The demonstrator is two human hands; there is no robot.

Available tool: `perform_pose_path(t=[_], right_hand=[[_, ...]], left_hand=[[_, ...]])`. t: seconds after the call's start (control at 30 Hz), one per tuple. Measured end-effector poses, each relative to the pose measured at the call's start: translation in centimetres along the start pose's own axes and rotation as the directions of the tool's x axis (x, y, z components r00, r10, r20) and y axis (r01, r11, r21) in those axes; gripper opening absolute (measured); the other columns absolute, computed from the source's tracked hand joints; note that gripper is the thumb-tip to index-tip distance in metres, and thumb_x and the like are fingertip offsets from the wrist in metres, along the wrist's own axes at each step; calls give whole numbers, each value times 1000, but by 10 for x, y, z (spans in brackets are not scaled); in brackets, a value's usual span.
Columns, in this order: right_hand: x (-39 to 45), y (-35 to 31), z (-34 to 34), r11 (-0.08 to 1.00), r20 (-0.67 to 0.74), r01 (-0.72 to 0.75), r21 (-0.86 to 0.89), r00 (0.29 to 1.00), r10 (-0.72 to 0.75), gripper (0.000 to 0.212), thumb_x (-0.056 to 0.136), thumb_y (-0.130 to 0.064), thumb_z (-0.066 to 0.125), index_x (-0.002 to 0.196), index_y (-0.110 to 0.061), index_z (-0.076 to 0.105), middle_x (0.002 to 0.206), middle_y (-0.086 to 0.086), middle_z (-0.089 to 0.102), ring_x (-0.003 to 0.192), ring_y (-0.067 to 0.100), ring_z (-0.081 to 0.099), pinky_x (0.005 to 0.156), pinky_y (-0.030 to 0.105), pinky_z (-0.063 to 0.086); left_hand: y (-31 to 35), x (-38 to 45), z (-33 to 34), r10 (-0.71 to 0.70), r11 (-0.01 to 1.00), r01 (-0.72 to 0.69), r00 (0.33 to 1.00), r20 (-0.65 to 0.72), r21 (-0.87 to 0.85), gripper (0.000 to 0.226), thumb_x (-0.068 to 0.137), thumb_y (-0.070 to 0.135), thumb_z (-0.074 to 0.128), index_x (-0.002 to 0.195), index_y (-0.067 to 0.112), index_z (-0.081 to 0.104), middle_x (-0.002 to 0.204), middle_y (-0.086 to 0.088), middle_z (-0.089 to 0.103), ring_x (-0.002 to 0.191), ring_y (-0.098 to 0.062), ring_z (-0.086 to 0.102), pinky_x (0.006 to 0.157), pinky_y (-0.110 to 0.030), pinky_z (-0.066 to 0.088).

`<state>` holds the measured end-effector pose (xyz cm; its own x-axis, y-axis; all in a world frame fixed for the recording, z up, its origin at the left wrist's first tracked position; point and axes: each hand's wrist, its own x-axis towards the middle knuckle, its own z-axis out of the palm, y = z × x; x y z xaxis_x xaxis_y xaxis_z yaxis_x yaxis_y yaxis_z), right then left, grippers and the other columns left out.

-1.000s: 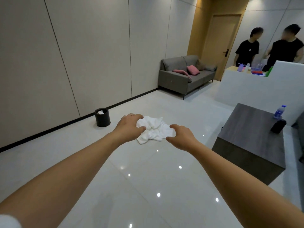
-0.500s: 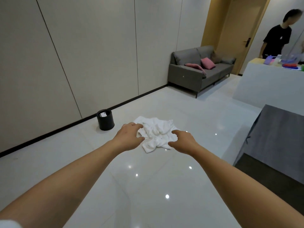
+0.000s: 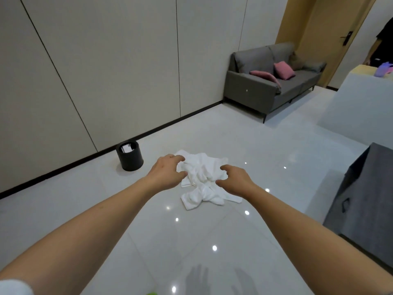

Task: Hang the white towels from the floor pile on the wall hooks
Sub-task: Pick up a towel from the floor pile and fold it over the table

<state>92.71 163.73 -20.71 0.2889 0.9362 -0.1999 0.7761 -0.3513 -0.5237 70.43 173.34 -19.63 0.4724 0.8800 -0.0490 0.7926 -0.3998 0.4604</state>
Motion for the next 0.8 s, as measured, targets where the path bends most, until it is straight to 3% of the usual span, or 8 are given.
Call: perform_pose_path(t=[0.2,0.4,0.53,0.8], right_hand=[[107,13,27,996,57,-88,12,995,87,64,86,-32,64,145,-18,43,142,3,52,131,20,47,100,31,42],[214,13,46,980,105,-197,30,976,193,63,86,-30,64,145,-18,43,142,3,52,130,20,49,97,28,42],[274,16,68,954,132,-293,60,950,283,63,87,-32,64,145,-18,43,137,6,57,123,21,54,92,27,43],[357,44,123,886,290,-450,111,868,404,61,85,-35,67,140,-17,49,137,8,57,125,23,53,101,31,43]], left_hand=[[-48,98,34,-9,1000,9,995,103,0,59,88,44,59,142,29,43,146,1,44,132,-22,41,104,-37,39],[-90,220,50,-28,996,43,982,186,-74,57,87,45,60,140,27,46,142,-4,47,128,-23,46,95,-30,38],[-117,290,64,-40,997,58,957,286,-54,58,87,47,59,140,26,46,143,-4,47,130,-25,45,99,-33,38],[-147,383,118,-105,993,116,880,464,4,55,89,42,60,139,24,47,140,-6,49,127,-24,47,94,-30,38]])
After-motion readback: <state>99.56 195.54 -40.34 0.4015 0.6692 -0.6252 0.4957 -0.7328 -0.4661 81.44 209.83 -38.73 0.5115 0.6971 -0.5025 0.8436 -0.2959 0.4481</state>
